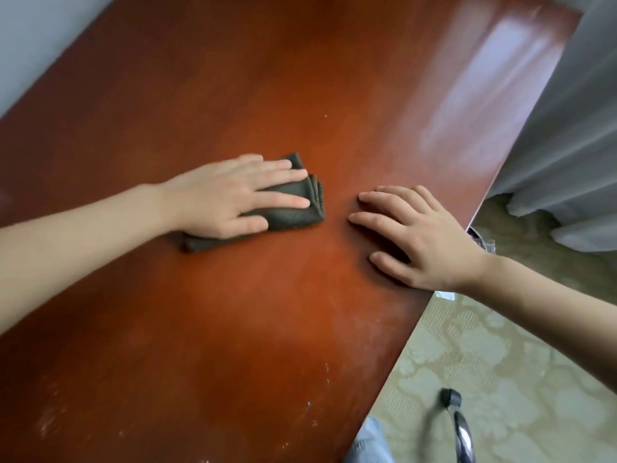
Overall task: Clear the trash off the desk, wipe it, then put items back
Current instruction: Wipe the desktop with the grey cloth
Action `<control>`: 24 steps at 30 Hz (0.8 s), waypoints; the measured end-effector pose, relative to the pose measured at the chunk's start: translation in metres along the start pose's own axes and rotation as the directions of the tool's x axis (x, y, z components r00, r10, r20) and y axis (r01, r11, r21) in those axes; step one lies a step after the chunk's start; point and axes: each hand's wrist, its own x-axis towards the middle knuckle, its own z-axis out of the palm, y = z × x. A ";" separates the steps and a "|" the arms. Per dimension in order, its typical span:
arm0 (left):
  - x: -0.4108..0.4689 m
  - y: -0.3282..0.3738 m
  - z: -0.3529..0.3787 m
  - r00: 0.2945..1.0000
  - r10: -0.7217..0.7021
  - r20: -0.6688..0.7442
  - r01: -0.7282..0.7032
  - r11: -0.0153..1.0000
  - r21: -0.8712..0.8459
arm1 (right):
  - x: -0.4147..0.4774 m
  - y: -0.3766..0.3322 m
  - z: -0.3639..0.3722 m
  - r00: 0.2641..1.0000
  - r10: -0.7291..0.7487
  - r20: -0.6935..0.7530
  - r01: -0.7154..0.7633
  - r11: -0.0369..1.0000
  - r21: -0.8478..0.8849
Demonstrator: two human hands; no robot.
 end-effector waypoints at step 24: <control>0.090 -0.068 -0.029 0.947 -0.300 -0.117 0.261 0.928 -0.266 | -0.022 0.016 -0.004 0.998 0.002 -0.059 -0.006 0.998 -0.067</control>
